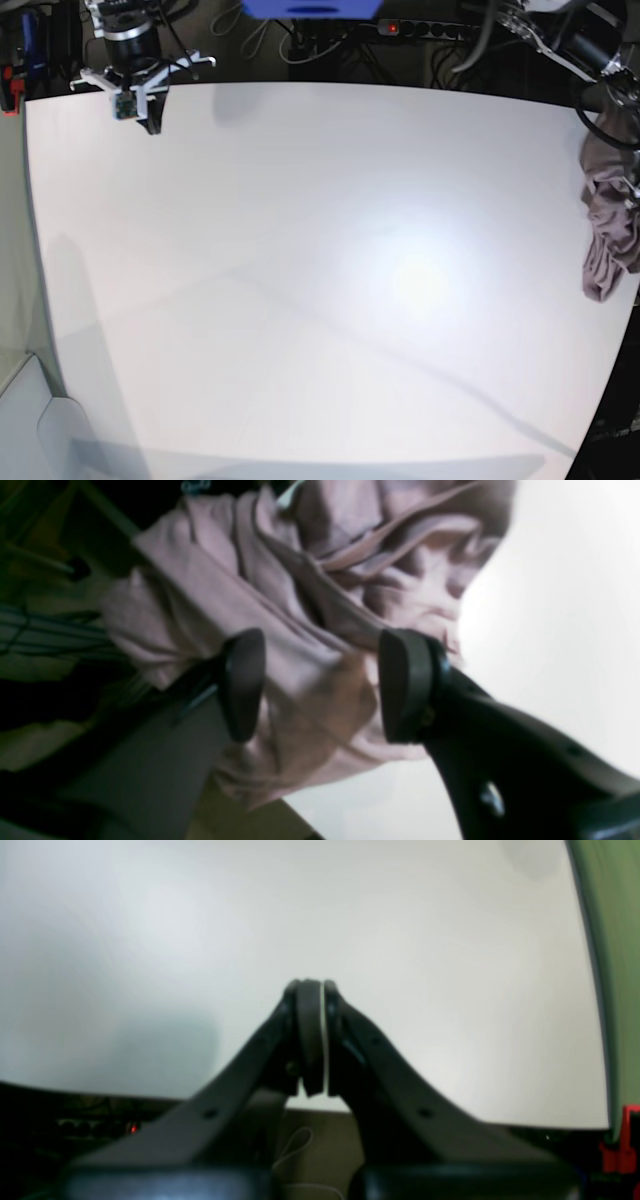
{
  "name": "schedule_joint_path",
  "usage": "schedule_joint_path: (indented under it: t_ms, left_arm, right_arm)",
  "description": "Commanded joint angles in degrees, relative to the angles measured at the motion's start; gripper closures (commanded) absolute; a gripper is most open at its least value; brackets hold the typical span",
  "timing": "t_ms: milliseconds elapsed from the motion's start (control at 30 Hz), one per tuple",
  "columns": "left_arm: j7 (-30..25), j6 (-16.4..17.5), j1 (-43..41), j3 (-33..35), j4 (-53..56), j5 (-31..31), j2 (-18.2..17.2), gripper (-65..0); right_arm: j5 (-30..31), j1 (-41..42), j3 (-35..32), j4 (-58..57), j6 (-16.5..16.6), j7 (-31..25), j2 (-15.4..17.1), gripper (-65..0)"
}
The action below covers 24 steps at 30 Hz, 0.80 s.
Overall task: Layout the t-shirt on the table in an organized manner, then fold the t-shirt properly
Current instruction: 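Grasp the crumpled pink t-shirt with the left gripper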
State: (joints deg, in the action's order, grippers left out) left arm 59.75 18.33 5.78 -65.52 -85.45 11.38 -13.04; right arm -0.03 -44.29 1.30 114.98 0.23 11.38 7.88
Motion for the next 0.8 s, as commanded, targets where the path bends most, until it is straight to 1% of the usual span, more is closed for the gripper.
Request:
schedule_joint_path:
  t_ms: [0, 67, 167, 267, 500, 767]
  left_arm:
    - [-1.15, 0.09, 1.30, 0.15, -0.40, 0.71, -1.25, -35.3]
    - [-1.15, 0.09, 2.00, 0.15, 0.04, 0.71, -1.25, -35.3]
    - [-1.15, 0.09, 2.35, 0.15, 0.04, 0.71, -1.25, -35.3]
    - [-1.15, 0.09, 3.23, 0.15, 0.13, 0.62, -1.25, -35.3]
    - [-1.24, 0.09, 3.49, 0.15, 4.61, 0.71, -1.16, -35.3]
    - [-1.24, 0.09, 3.58, 0.15, 5.05, 0.71, -1.07, -34.3]
  right_arm:
    - [-0.10, -0.41, 0.06, 0.85, 0.08, 0.01, 0.25, 0.0]
    - [-0.10, -0.15, -0.03, 0.85, 0.08, 2.21, 0.25, 0.0]
    - [-0.10, 0.73, -0.03, 0.85, 0.08, 3.88, 0.52, 0.0]
    - [-0.10, 0.82, -0.03, 0.85, 0.08, 4.14, 0.52, 0.0]
    - [-0.10, 0.91, -0.03, 0.85, 0.08, 4.14, 0.52, 0.0]
    - [-0.10, 0.91, -0.03, 0.85, 0.08, 4.14, 0.60, 0.0]
